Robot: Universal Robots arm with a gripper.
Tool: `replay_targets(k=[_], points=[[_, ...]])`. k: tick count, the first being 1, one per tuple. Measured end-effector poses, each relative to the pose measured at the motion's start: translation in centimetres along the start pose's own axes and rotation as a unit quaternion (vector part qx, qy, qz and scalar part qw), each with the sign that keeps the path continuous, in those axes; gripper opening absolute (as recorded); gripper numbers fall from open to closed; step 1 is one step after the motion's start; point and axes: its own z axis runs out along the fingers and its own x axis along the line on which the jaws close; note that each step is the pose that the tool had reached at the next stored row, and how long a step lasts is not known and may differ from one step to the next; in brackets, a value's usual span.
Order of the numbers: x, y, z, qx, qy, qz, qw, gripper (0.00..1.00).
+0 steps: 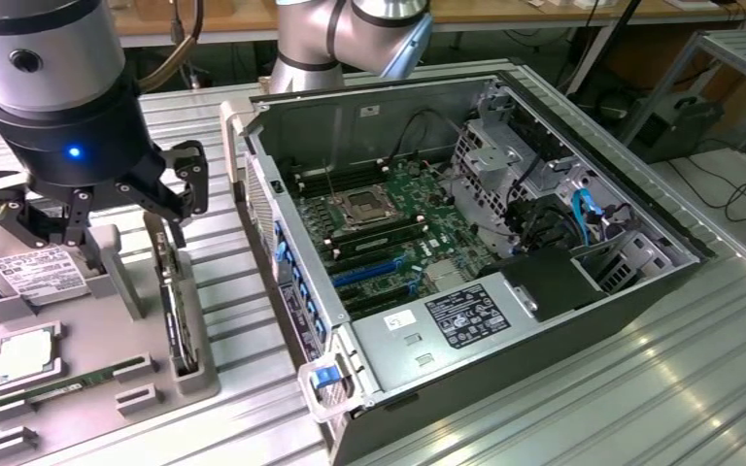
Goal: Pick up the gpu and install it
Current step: 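Pick up the gpu and move the gpu toward the slot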
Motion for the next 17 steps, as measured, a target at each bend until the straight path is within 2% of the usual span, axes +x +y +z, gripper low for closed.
replay_targets(k=[17], points=[[0.1,-0.41,2.59,0.0000,0.0004,0.000,1.0000,0.72]])
